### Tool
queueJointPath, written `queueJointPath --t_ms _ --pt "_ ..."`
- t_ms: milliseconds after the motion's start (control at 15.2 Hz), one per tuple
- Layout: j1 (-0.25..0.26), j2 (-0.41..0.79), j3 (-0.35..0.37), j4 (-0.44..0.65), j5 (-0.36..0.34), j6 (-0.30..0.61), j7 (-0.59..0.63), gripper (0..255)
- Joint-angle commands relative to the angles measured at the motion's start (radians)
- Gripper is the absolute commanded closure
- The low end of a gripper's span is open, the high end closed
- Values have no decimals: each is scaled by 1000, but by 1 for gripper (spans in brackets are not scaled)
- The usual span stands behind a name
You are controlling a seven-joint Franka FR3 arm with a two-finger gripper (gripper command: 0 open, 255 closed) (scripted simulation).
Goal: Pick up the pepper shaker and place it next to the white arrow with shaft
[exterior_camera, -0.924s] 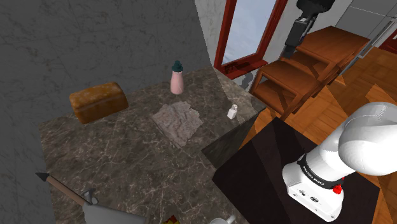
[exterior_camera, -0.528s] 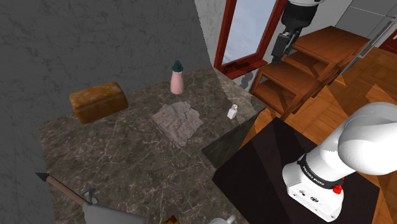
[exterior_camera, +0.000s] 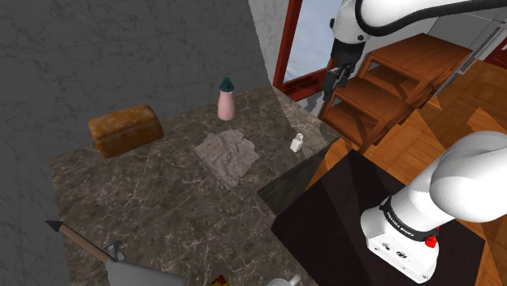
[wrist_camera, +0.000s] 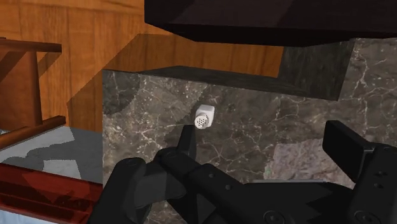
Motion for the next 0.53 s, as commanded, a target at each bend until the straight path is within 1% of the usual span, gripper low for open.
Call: queueJointPath --t_ms 0,462 --pt "-10 64 -14 -13 -5 69 -1 0" --pt "-36 319 -51 2 -6 278 -3 0"
